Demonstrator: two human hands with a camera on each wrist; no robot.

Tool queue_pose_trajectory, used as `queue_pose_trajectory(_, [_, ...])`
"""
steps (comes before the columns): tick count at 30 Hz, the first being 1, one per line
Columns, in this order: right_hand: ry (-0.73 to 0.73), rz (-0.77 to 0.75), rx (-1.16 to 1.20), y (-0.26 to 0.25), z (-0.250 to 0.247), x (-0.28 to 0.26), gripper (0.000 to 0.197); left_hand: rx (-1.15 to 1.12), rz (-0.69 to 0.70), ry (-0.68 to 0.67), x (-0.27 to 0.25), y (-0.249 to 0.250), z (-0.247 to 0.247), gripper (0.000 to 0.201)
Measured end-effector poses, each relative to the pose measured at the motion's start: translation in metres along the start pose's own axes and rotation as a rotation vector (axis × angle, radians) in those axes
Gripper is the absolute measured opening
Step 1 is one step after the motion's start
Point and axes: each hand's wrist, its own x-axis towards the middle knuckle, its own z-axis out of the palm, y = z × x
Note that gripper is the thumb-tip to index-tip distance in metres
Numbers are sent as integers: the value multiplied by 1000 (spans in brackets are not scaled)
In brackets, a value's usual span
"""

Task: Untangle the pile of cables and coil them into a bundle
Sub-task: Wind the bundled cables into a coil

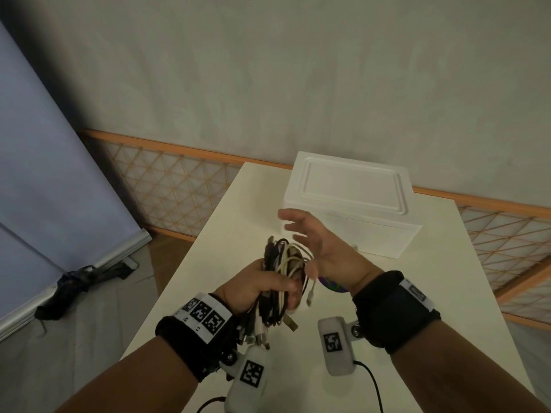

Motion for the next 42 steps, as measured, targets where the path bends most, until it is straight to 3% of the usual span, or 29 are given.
queue_pose_trajectory(4, [258,97,-18,18,-2,-8,38,-185,11,-22,5,10,-17,31])
queue_pose_trajectory(7, [420,92,-190,27,6,-3,25,-204,31,-66,7,14,-19,31])
queue_pose_trajectory(10, [480,101,-476,17,12,2,28,-166,27,-40,11,10,-15,29])
queue_pose_trajectory(12, [488,-70,-512,8,14,2,35,-84,46,2,9,8,-9,26])
queue_pose_trajectory(14, [358,-254,-530,-1,20,3,47,-20,82,36,7,7,-4,16])
queue_pose_trajectory(15, [260,-296,-585,-4,23,5,51,-1,86,43,5,8,-2,9])
queue_pose_trajectory(17, [128,-321,-637,-4,25,9,57,60,61,-1,5,9,1,14])
queue_pose_trajectory(20, [92,-298,-451,-4,19,13,63,104,17,-59,4,12,4,11])
queue_pose_trajectory(25, [-14,-125,44,-8,15,8,73,11,12,-196,0,12,12,7])
queue_pose_trajectory(30, [-119,-132,171,-11,9,4,80,-96,3,-286,-4,16,18,10])
queue_pose_trajectory(36, [238,-159,-50,-15,24,1,48,-126,-15,-343,8,15,1,15])
queue_pose_trajectory(38, [292,-143,-73,-15,23,2,41,-67,-31,-268,9,19,0,19])
queue_pose_trajectory(42, [445,-25,11,-5,13,1,40,29,-72,25,10,25,-7,28])
